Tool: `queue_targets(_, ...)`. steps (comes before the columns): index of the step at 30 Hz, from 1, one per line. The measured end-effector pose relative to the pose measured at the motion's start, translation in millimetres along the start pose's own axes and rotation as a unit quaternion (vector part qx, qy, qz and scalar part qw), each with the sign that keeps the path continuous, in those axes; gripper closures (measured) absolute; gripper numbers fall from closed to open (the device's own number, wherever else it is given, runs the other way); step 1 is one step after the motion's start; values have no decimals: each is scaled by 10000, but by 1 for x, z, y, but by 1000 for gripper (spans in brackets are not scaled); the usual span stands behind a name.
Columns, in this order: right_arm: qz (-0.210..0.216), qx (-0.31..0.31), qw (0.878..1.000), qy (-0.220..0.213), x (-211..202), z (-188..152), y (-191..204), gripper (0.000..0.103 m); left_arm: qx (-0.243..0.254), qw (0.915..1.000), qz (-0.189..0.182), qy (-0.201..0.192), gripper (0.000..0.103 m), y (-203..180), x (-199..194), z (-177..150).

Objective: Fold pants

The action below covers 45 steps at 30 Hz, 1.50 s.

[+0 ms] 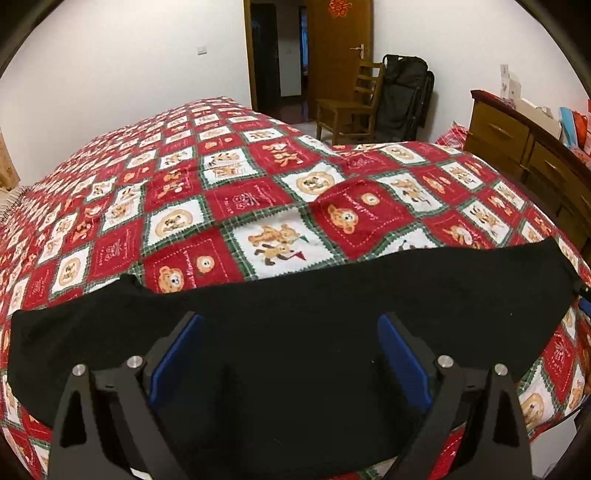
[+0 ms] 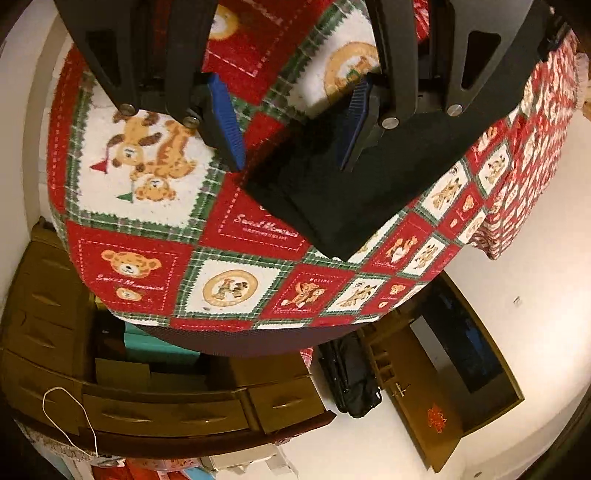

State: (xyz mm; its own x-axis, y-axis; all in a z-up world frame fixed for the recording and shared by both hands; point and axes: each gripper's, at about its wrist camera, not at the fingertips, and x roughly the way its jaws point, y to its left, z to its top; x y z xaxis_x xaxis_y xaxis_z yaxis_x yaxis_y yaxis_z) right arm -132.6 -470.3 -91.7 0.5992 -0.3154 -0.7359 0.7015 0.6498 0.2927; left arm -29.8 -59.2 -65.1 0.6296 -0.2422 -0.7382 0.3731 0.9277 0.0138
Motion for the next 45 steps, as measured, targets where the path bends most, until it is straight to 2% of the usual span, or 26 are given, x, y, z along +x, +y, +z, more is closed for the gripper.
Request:
queue_targets(4, 51, -9, 10000, 62, 7, 2, 10, 49, -9, 10000, 12, 56, 6, -3, 4, 1)
queue_targets(9, 153, -60, 9998, 116, 12, 4, 18, 50, 169, 9996, -204, 99, 6, -24, 8, 7)
queue_targets(10, 183, -70, 9997, 122, 12, 4, 18, 52, 259, 9992, -280, 96, 6, -33, 9, 10)
queue_targets(11, 240, -68, 9996, 135, 12, 4, 17, 60, 320, 9989, -340, 86, 6, -40, 10, 11)
queue_targets(13, 312, -60, 9993, 178, 12, 3, 16, 66, 409, 9980, -471, 91, 6, -53, 11, 15)
queue_targets(17, 512, 167, 9984, 176, 13, 4, 8, 65, 526, 9961, -710, 3, 6, -76, 12, 25)
queue_targets(25, 339, 49, 9992, 183, 15, 6, 14, 65, 630, 9953, -729, 63, 6, -109, 31, 31)
queue_targets(28, 415, -1, 9988, 240, 17, 5, 15, 94, 785, 9948, -638, 142, 6, -117, 38, 27)
queue_targets(35, 513, -127, 9985, 174, 14, 5, 18, 96, 755, 9954, -582, 94, 0, -116, 39, 25)
queue_targets(38, 559, -215, 9982, 37, 4, 7, 24, 96, 762, 9954, -581, 101, 0, -116, 39, 25)
queue_targets(45, 701, -854, 9929, -434, -30, 12, 58, 96, 803, 9941, -716, 169, 1, -109, 32, 28)
